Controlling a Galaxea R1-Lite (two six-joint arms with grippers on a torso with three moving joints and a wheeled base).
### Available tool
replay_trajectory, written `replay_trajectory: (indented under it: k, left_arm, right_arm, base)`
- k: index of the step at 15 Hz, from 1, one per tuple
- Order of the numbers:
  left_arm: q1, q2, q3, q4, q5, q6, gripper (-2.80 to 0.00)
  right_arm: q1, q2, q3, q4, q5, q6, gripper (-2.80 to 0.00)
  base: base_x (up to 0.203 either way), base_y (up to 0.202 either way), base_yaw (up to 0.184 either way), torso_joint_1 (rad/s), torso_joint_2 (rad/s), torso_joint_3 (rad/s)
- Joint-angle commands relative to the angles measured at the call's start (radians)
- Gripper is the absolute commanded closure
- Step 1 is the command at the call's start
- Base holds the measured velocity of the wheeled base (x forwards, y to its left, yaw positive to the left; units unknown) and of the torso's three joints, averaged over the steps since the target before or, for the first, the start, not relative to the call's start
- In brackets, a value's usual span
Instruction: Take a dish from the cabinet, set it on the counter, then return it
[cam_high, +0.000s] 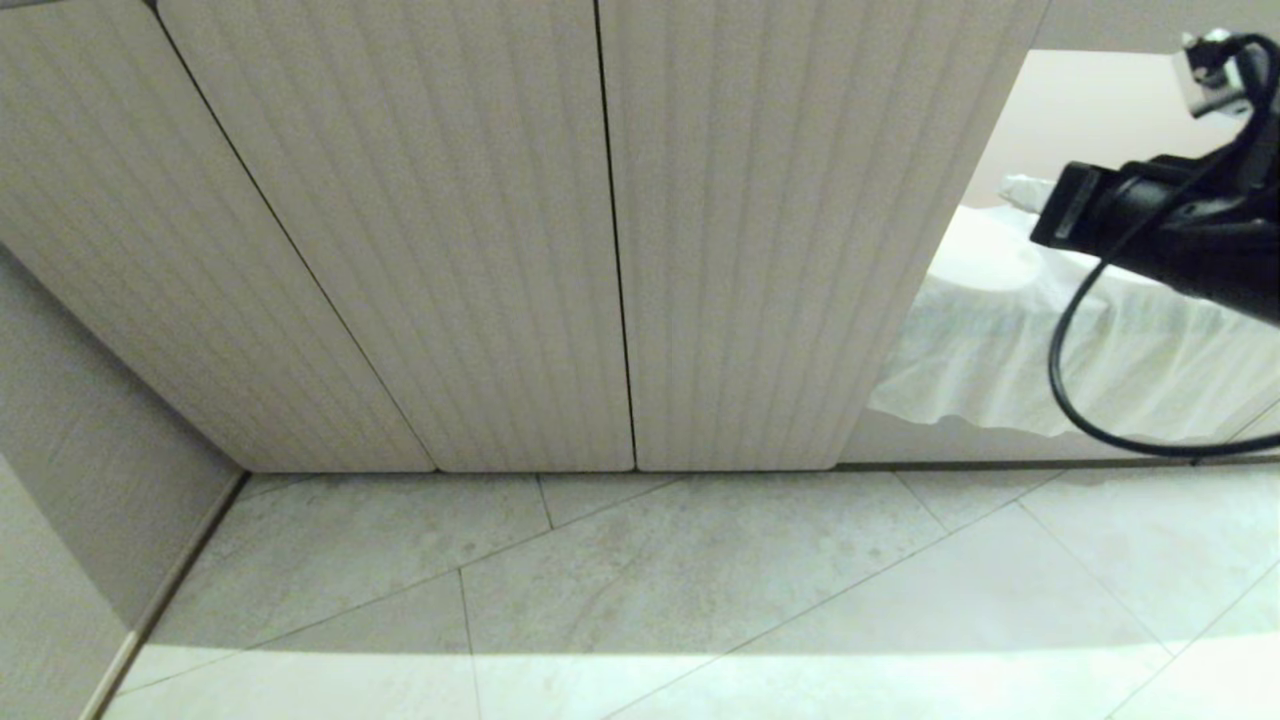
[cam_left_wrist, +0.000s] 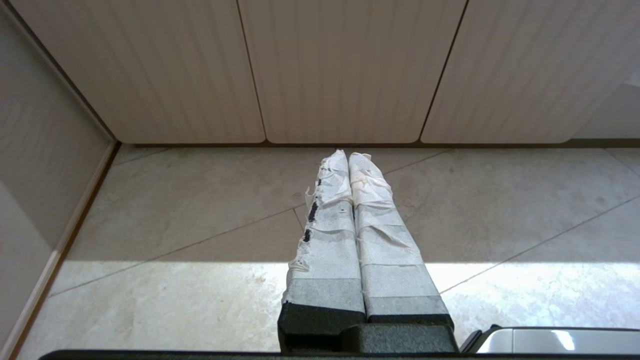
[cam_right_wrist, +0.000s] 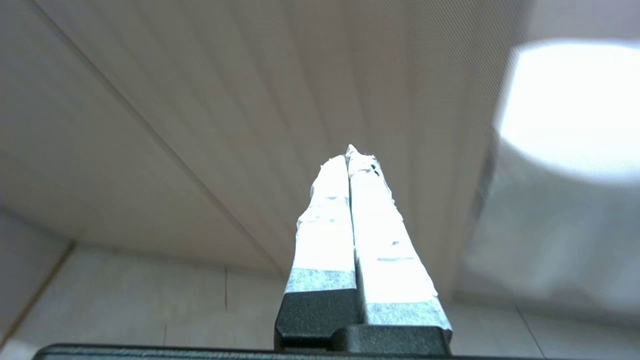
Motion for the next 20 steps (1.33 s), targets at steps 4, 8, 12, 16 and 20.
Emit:
replay_trajectory:
  k: [4,8,12,16,20]
  left_arm:
    - [0.000,0.000,0.000,-0.001,0.000,0.000,0.00]
    - [0.000,0.000,0.000,-0.001,0.000,0.000,0.00]
    - [0.000,0.000,0.000,-0.001,0.000,0.000,0.00]
    - [0.001,0.000,0.000,-0.001,0.000,0.000,0.00]
    - [0.001,0.000,0.000,-0.001,0.000,0.000,0.00]
  right_arm:
    - [-0.117,-0.348,0.257,0.105,0.004,0.004,0.00]
    - [-0.129,-0.540,0.463,0.100,0.001,-0.007,0.00]
    - [-0.127,-0.675,0.672,0.057,0.001,-0.015,0.00]
    - [-0.125,-0.912,0.972,-0.034,0.000,-0.033,0.00]
    - [-0.163,-1.148,1.098,0.049,-0.001,-0.109,0.00]
  base:
    - [0.000,0.000,0.000,0.000,0.00,0.000]
    - [0.000,0.000,0.000,0.000,0.00,0.000]
    - [0.000,0.000,0.000,0.000,0.00,0.000]
    - [0.000,0.000,0.000,0.000,0.00,0.000]
    - [0.000,0.000,0.000,0.000,0.00,0.000]
